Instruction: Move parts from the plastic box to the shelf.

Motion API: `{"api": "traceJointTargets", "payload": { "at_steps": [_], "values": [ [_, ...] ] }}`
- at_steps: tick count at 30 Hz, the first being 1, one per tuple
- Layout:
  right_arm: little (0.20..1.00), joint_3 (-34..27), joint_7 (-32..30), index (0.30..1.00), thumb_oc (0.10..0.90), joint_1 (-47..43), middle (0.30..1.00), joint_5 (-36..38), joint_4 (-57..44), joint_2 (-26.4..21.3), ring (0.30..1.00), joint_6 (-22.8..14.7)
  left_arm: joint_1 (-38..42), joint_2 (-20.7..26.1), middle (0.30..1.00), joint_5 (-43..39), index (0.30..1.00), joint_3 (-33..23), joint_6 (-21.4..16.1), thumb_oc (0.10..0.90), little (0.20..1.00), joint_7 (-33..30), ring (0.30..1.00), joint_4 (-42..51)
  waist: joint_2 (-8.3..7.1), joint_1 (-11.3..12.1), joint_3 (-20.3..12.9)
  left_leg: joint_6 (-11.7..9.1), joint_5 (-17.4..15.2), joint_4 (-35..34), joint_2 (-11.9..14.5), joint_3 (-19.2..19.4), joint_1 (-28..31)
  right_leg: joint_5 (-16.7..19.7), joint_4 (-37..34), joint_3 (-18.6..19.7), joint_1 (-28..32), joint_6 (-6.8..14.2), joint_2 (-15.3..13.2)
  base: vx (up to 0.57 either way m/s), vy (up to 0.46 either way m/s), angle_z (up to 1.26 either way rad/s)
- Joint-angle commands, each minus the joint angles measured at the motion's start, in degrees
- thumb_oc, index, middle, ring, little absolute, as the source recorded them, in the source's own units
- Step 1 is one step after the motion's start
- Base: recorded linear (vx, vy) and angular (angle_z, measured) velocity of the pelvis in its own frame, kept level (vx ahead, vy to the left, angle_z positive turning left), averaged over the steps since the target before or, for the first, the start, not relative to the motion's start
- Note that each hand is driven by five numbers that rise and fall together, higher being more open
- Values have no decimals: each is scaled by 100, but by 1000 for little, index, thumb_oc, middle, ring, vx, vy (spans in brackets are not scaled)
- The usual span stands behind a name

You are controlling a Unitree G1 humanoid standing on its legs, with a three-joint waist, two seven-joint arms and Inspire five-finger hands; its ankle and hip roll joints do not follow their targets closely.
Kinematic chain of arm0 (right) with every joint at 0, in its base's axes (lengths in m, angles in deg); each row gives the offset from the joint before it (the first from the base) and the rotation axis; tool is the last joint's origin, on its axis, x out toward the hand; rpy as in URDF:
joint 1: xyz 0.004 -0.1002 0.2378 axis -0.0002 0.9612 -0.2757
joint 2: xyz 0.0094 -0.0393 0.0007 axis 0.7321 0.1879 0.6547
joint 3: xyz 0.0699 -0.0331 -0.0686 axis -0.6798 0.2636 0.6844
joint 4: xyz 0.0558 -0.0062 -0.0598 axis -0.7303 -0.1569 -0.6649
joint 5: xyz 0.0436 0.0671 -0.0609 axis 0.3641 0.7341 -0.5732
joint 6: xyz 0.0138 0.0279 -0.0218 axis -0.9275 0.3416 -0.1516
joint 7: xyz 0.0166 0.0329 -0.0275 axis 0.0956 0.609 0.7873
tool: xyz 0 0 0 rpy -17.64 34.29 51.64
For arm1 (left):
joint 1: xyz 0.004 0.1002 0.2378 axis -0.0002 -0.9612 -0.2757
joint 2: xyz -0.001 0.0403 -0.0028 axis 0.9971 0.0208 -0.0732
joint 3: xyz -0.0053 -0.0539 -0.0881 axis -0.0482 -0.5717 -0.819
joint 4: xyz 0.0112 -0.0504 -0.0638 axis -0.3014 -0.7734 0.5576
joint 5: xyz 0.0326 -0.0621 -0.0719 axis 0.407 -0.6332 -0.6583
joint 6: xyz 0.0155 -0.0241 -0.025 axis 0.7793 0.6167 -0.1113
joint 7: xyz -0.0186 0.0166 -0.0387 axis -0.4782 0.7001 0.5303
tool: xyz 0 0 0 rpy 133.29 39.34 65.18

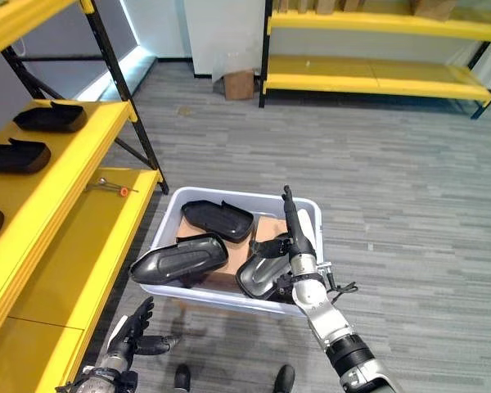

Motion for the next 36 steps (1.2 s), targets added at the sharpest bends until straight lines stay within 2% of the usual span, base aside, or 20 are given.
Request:
{"api": "traceJointTargets", "payload": {
  "at_steps": [1, 9, 18, 23, 31, 36],
  "values": [
    [1000, -154, -187, 1000, 900, -1078, 1000, 289, -259, 202, 1000, -488, 354, 529, 1000, -141, 1000, 54, -292, 900, 1000, -68, 1000, 447, -361, 42, 127, 8, -143, 502, 34, 170, -276, -582, 178, 229, 112, 226, -359, -85, 73, 1],
    [1000, -254, -362, 1000, 900, -1731, 1000, 1109, 740, 539, 1000, -497, 618, 563, 1000, -272, 1000, 302, -322, 900, 1000, -147, 1000, 481, -139, 96, 616, 11, 12, 423, -77, 131, -675, -397, 205, 260, -338, 284, -555, -77, 63, 1],
    [1000, -528, -650, 1000, 900, -2453, 1000, 1520, 1575, 467, 1000, -538, 845, 545, 1000, -388, 1000, 558, -347, 900, 1000, -223, 1000, 458, 43, 184, 887, -9, 158, 302, -164, 38, -918, -321, 222, 206, -550, 314, -676, -28, 22, 4],
    [1000, -702, -1002, 1000, 900, -2462, 1000, 1346, 1457, 399, 1000, -559, 898, 497, 1000, -357, 1000, 626, -310, 900, 1000, -338, 1000, 436, 78, 172, 1036, -19, 214, 234, -170, 7, -1027, -292, 228, 169, -655, 334, -723, -7, 6, 9],
    [1000, -742, -1126, 1000, 900, -2576, 1000, 1364, 1739, 407, 1000, -542, 981, 490, 1000, -336, 1000, 645, -335, 900, 1000, -448, 1000, 407, 69, 164, 1157, -22, 221, 241, -170, 6, -1114, -274, 238, 188, -730, 337, -746, 0, 0, 0],
    [1000, -848, -1018, 1000, 900, -2827, 1000, 2026, 2496, 553, 1000, -599, 1056, 484, 1000, -342, 1000, 692, -310, 900, 1000, -496, 1000, 369, 100, 202, 1233, -22, 237, 235, -167, 3, -1172, -274, 265, 206, -815, 339, -755, 0, 0, 0]
  ]
}}
